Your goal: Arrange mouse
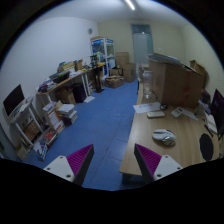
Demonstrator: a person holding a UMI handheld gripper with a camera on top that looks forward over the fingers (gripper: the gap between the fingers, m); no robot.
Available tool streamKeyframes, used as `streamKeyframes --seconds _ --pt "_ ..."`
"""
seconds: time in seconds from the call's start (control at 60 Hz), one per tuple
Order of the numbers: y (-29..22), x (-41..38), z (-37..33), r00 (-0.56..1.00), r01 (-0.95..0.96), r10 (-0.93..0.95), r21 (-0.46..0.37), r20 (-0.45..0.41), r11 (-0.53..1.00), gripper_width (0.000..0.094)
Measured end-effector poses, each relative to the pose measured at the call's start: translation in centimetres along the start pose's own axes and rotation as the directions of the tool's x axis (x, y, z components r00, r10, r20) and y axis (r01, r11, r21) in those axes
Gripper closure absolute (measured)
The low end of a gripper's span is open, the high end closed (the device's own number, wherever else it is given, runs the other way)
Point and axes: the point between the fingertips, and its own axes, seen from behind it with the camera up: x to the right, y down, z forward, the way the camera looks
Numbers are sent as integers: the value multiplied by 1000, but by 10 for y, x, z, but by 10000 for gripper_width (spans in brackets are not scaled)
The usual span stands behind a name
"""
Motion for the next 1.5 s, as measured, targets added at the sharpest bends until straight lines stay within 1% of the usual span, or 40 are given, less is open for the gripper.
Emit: streamKeyframes --seconds 0.017,0.033,0.117,0.133,0.15,0.233,0.317,0.333,0.433,0.5,0.583,0.7,0.767,0.867,0.883,0.9,0.917,0.933,1.0,1.2,1.233,1.267,1.35,1.417,1.5 --pt "-10 -10 -14 1000 -3 3 -4 -11 1000 92" --pt "-10 -8 -15 1000 -10 9 -4 -14 1000 92" --pt "-20 17 -29 998 -29 29 -2 -47 1000 89" --pt "-12 15 -17 998 -34 34 3 -53 999 91" --pt "-12 40 -15 998 -38 38 4 -51 999 89" --pt "-10 72 -13 996 -56 57 25 -63 998 87" --pt "-4 107 -8 991 -80 83 33 -101 996 89" --pt "3 119 2 991 -81 85 36 -107 996 91" --pt "21 174 19 985 -66 68 23 -159 998 95" --pt "29 201 34 985 -72 73 14 -157 997 97" --pt "38 215 54 988 -67 67 8 -136 998 94" --pt "40 244 86 991 -7 7 6 -132 1000 100" --pt "41 255 99 991 -3 3 3 -136 1000 102" --pt "42 263 117 994 -7 6 -8 -113 1000 103" --pt "43 263 119 994 -9 8 -11 -110 1000 101" --pt "44 263 122 994 -12 10 -17 -107 1000 53" --pt "40 265 124 994 -4 4 -5 -109 1000 81" --pt "38 265 127 994 6 -6 3 -107 1000 87" --pt "31 268 138 994 22 -21 3 -109 1000 85" --pt "2 287 174 983 -29 35 38 -180 999 90" --pt "-2 290 180 979 -40 47 43 -197 998 102" --pt "-6 294 184 975 -52 61 47 -213 998 137" --pt "-12 303 193 962 -90 99 48 -256 995 385" --pt "-13 304 195 953 -101 110 47 -281 994 408" --pt "-10 304 196 953 -116 114 10 -282 993 446"
